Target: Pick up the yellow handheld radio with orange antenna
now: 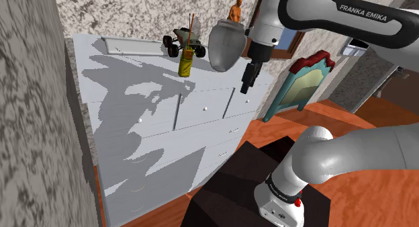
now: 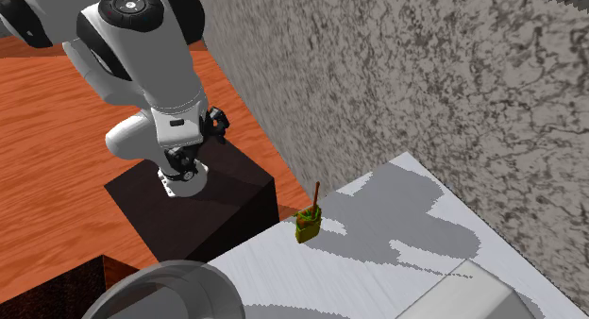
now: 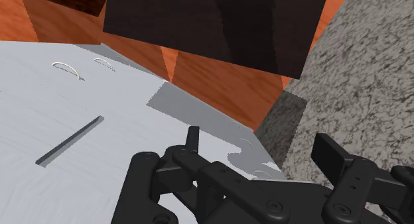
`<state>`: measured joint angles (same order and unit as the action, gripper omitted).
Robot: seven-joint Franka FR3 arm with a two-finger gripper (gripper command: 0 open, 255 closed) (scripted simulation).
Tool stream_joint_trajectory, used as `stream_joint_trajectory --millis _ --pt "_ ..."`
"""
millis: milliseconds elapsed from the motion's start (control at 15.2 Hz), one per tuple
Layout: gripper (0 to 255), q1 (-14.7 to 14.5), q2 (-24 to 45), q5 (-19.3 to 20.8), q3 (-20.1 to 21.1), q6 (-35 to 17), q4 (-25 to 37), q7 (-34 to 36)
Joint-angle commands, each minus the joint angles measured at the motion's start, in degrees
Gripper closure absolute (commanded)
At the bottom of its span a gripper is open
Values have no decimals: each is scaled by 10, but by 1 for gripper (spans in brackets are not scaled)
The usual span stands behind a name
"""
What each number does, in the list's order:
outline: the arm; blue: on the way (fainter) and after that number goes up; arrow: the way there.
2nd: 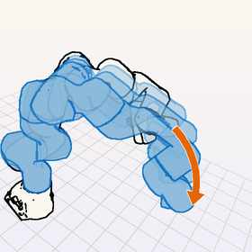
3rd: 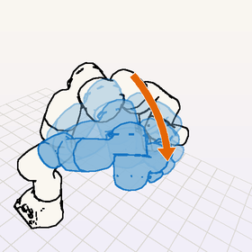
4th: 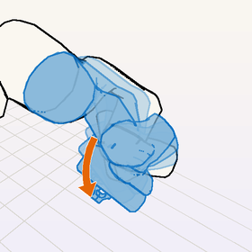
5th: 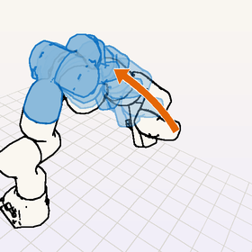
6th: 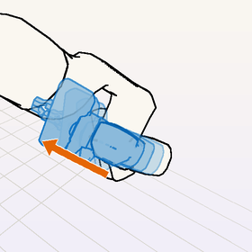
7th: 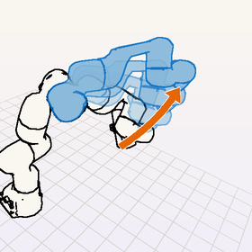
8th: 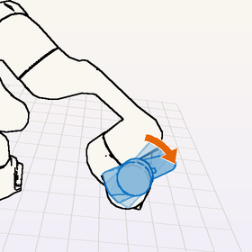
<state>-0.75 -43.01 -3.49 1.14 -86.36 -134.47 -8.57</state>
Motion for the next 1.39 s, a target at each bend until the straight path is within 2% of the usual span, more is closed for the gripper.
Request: stream_joint_trajectory --millis 0,660,1320 --pt "0 0 0 0 0 0 0 0" --pt "0 -5 190 -5 -5 -72 171 -23" --pt "0 -10 378 -14 -7 -77 406 -42"
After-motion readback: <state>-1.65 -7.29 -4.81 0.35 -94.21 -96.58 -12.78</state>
